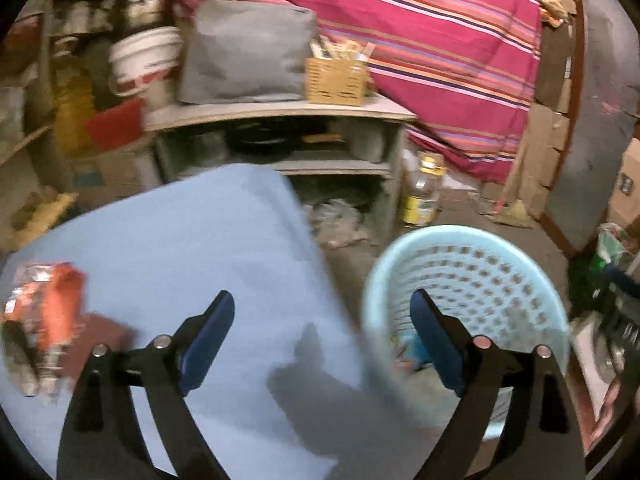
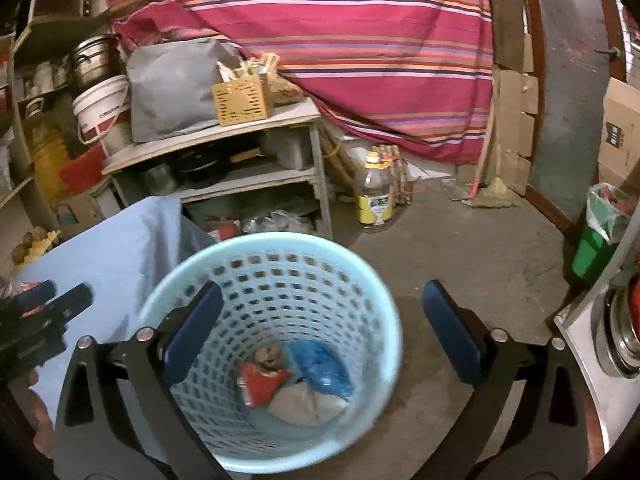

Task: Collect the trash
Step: 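Carry both items over the blue basket and open both tools to drop them, then grasp the black mesh cup with the left tool while the right tool grasps a brown scouring pad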

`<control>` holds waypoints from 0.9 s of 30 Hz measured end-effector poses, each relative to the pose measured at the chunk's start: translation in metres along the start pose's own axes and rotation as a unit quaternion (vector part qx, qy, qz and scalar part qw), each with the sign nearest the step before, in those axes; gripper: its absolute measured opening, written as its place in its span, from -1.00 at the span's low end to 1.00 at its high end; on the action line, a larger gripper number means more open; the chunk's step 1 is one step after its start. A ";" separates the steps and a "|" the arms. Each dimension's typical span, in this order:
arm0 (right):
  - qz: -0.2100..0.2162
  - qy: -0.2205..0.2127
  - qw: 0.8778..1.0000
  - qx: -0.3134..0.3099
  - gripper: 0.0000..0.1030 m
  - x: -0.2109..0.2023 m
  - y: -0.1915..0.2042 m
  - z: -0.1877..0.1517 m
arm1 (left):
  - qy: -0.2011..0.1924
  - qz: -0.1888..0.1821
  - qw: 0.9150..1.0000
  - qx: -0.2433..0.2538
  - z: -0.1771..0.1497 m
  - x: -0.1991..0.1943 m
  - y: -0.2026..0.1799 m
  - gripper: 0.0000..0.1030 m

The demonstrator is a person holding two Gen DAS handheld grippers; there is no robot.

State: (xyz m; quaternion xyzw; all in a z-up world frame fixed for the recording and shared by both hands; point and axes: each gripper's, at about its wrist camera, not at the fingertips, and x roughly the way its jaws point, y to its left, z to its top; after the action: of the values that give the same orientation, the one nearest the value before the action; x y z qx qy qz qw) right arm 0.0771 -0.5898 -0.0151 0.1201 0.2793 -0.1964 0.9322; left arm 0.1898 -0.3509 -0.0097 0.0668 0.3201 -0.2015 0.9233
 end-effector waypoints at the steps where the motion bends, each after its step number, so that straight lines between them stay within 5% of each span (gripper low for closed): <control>1: 0.005 -0.001 1.000 0.000 0.91 0.000 0.008 0.000 | -0.003 0.007 1.000 -0.001 -0.003 -0.006 0.012 0.73; 14: 0.051 0.025 0.995 -0.077 0.92 0.003 0.147 -0.024 | -0.006 0.159 0.984 -0.084 -0.049 -0.062 0.235 0.88; 22: 0.069 0.022 0.993 -0.090 0.92 0.005 0.221 -0.029 | 0.054 0.184 0.970 -0.149 -0.073 -0.042 0.312 0.90; 27: 0.083 0.044 0.988 -0.122 0.92 0.015 0.269 -0.039 | 0.099 0.150 0.965 -0.190 -0.088 -0.020 0.337 0.90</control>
State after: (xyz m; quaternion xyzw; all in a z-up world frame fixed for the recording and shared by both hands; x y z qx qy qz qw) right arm 0.1870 -0.3406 -0.0248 0.0364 0.3307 -0.0772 0.9399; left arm 0.2655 -0.0152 -0.0688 -0.0430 0.4286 0.0112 0.9024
